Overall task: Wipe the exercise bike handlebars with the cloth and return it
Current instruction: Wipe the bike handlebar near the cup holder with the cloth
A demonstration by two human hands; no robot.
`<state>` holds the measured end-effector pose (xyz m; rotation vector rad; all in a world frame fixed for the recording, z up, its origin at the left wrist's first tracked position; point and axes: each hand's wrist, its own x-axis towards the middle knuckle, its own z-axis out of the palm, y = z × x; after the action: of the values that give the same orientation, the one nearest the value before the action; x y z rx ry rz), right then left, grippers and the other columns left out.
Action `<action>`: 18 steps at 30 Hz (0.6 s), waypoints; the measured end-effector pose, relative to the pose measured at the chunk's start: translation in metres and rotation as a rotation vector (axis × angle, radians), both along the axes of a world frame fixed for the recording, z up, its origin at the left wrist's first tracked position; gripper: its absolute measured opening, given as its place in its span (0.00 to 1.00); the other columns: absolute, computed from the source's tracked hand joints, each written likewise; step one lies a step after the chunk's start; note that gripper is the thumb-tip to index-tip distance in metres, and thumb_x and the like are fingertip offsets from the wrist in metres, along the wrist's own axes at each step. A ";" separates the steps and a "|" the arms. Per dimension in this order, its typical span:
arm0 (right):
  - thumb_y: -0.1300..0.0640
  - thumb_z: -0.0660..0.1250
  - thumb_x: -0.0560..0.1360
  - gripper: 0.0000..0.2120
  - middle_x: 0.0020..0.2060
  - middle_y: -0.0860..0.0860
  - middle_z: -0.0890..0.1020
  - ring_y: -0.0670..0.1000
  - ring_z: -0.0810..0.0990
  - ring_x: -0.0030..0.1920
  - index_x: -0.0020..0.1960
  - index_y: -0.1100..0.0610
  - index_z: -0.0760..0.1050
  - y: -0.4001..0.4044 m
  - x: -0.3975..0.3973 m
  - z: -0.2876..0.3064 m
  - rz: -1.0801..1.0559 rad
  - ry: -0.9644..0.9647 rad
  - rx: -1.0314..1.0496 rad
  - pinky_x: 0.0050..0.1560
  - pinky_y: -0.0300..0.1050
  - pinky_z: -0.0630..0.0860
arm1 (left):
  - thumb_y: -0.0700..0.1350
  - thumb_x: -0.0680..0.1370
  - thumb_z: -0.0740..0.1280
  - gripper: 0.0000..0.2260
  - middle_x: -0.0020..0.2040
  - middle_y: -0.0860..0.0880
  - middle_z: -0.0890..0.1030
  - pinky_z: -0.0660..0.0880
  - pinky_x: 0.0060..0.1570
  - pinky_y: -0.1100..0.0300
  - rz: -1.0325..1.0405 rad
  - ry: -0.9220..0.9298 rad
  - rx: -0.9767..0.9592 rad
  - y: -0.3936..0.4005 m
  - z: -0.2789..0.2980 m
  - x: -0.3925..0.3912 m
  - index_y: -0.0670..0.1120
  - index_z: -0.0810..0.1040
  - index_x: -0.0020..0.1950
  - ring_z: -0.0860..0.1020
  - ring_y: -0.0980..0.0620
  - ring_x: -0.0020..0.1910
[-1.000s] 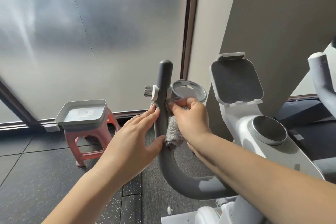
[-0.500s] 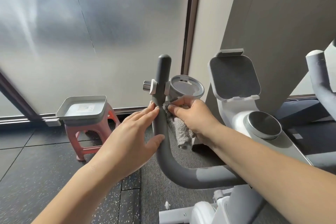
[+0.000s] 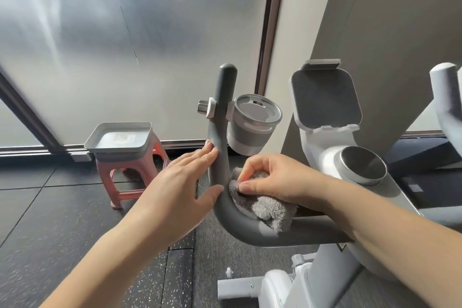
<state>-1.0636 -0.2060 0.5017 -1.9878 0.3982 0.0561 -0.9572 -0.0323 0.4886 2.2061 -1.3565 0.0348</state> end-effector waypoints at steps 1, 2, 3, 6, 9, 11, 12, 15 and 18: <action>0.56 0.73 0.71 0.04 0.40 0.46 0.83 0.43 0.79 0.41 0.40 0.51 0.79 0.000 0.004 -0.002 -0.083 -0.048 0.011 0.55 0.43 0.77 | 0.53 0.74 0.68 0.30 0.72 0.63 0.57 0.46 0.65 0.75 0.004 -0.003 -0.002 0.000 0.000 -0.002 0.56 0.61 0.74 0.55 0.68 0.70; 0.55 0.72 0.71 0.03 0.41 0.47 0.83 0.45 0.80 0.43 0.41 0.51 0.79 0.001 0.008 -0.004 -0.150 -0.077 0.025 0.57 0.46 0.77 | 0.53 0.74 0.68 0.29 0.72 0.62 0.58 0.46 0.65 0.75 0.007 -0.004 -0.004 0.001 0.000 -0.004 0.55 0.61 0.73 0.55 0.68 0.69; 0.53 0.72 0.72 0.03 0.44 0.47 0.83 0.46 0.80 0.46 0.44 0.50 0.78 0.004 0.010 -0.007 -0.177 -0.073 0.020 0.59 0.48 0.77 | 0.53 0.74 0.68 0.29 0.72 0.62 0.58 0.47 0.65 0.75 0.010 -0.006 -0.003 0.001 -0.001 -0.006 0.55 0.62 0.73 0.56 0.67 0.70; 0.48 0.69 0.72 0.08 0.51 0.48 0.82 0.49 0.79 0.55 0.49 0.49 0.75 0.009 0.004 -0.016 -0.061 0.025 -0.071 0.63 0.50 0.73 | 0.57 0.72 0.63 0.30 0.72 0.62 0.60 0.51 0.67 0.71 0.022 -0.008 0.009 0.003 -0.003 -0.012 0.54 0.62 0.73 0.58 0.64 0.72; 0.45 0.68 0.72 0.07 0.49 0.45 0.82 0.46 0.79 0.53 0.48 0.47 0.77 0.009 -0.008 -0.010 0.051 0.064 -0.156 0.63 0.50 0.73 | 0.53 0.74 0.66 0.28 0.73 0.61 0.59 0.48 0.66 0.74 0.045 -0.019 0.010 0.003 -0.004 -0.015 0.54 0.62 0.73 0.59 0.62 0.72; 0.46 0.69 0.72 0.08 0.52 0.43 0.82 0.44 0.79 0.54 0.50 0.45 0.78 0.007 -0.013 -0.002 0.098 0.091 -0.237 0.64 0.45 0.72 | 0.50 0.75 0.67 0.28 0.73 0.61 0.59 0.42 0.60 0.81 0.070 -0.035 0.018 0.001 -0.003 -0.018 0.54 0.62 0.73 0.58 0.61 0.72; 0.45 0.69 0.72 0.11 0.54 0.43 0.81 0.43 0.78 0.56 0.53 0.45 0.78 0.007 -0.015 0.001 0.124 0.104 -0.283 0.64 0.43 0.71 | 0.50 0.75 0.67 0.28 0.73 0.61 0.59 0.39 0.57 0.83 0.083 -0.041 0.027 0.000 -0.002 -0.019 0.54 0.62 0.73 0.58 0.61 0.72; 0.46 0.71 0.71 0.16 0.57 0.42 0.81 0.42 0.76 0.59 0.58 0.48 0.78 0.006 -0.022 0.009 0.196 0.124 -0.367 0.64 0.38 0.69 | 0.50 0.74 0.67 0.28 0.73 0.61 0.60 0.39 0.55 0.85 0.096 -0.042 0.030 -0.002 -0.002 -0.022 0.54 0.63 0.73 0.58 0.61 0.72; 0.50 0.70 0.73 0.08 0.51 0.41 0.83 0.41 0.78 0.57 0.51 0.49 0.82 -0.005 -0.032 0.018 0.251 0.224 -0.446 0.62 0.39 0.72 | 0.49 0.74 0.68 0.28 0.73 0.60 0.61 0.50 0.66 0.75 0.101 -0.023 0.011 -0.002 -0.002 -0.022 0.53 0.64 0.73 0.60 0.60 0.72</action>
<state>-1.0959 -0.2108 0.5198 -2.4759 0.3197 0.3796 -0.9795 -0.0340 0.4867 2.2887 -1.2586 0.0903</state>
